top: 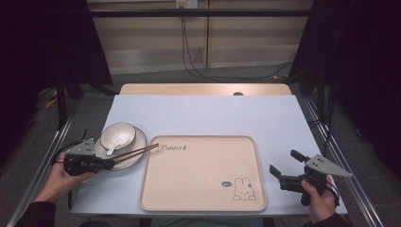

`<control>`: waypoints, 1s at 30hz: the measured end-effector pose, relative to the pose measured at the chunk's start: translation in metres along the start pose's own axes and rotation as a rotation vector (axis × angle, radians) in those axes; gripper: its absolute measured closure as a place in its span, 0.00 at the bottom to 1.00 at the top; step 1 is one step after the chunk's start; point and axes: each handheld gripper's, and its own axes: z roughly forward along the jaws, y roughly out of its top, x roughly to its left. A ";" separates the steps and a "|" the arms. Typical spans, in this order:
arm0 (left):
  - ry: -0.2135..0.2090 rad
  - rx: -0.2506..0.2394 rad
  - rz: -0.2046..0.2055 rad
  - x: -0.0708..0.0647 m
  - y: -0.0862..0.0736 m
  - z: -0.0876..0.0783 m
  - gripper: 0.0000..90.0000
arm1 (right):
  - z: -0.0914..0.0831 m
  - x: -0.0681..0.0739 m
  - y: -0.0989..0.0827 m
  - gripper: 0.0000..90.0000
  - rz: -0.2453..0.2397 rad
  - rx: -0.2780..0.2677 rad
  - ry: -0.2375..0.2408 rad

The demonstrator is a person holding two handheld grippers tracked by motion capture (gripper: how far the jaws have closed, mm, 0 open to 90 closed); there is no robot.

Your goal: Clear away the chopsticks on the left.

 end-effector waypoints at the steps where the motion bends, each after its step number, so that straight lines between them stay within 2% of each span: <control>1: 0.000 -0.004 -0.009 0.000 0.000 0.000 0.94 | 0.000 0.000 0.000 0.02 0.000 -0.001 0.000; 6: -0.006 -0.007 -0.046 -0.002 0.001 -0.002 0.94 | 0.000 0.000 0.000 0.02 0.000 -0.001 0.001; 13: -0.028 -0.040 -0.107 -0.005 0.001 -0.005 0.94 | 0.000 0.000 0.000 0.02 0.000 -0.001 0.003; 17: -0.021 -0.068 -0.147 -0.010 0.002 -0.007 0.94 | 0.000 0.000 0.000 0.02 -0.001 -0.001 0.002; 18: -0.016 -0.066 -0.145 -0.010 0.003 -0.009 0.94 | 0.000 0.000 0.000 0.02 -0.001 -0.001 0.002; 19: -0.017 -0.075 -0.166 -0.012 0.004 -0.009 0.94 | 0.000 0.000 0.000 0.02 -0.001 -0.001 0.002; 21: -0.020 -0.070 -0.176 -0.016 0.006 -0.011 0.94 | 0.000 0.000 0.000 0.02 -0.001 -0.002 0.003; 23: -0.003 -0.059 -0.189 -0.020 0.009 -0.011 0.94 | 0.000 0.000 0.000 0.02 -0.001 -0.002 0.004; 24: -0.012 -0.074 -0.198 -0.022 0.010 -0.012 0.94 | 0.000 0.000 0.000 0.02 -0.001 -0.003 0.004; 26: -0.002 -0.087 -0.218 -0.030 0.012 -0.014 0.94 | 0.000 0.000 0.000 0.02 -0.001 -0.004 0.002; 28: 0.008 -0.078 -0.225 -0.034 0.014 -0.016 0.94 | 0.000 0.000 0.000 0.02 -0.001 -0.004 0.002; 30: 0.010 -0.091 -0.231 -0.040 0.016 -0.015 0.94 | 0.000 0.000 0.000 0.02 0.000 -0.003 0.005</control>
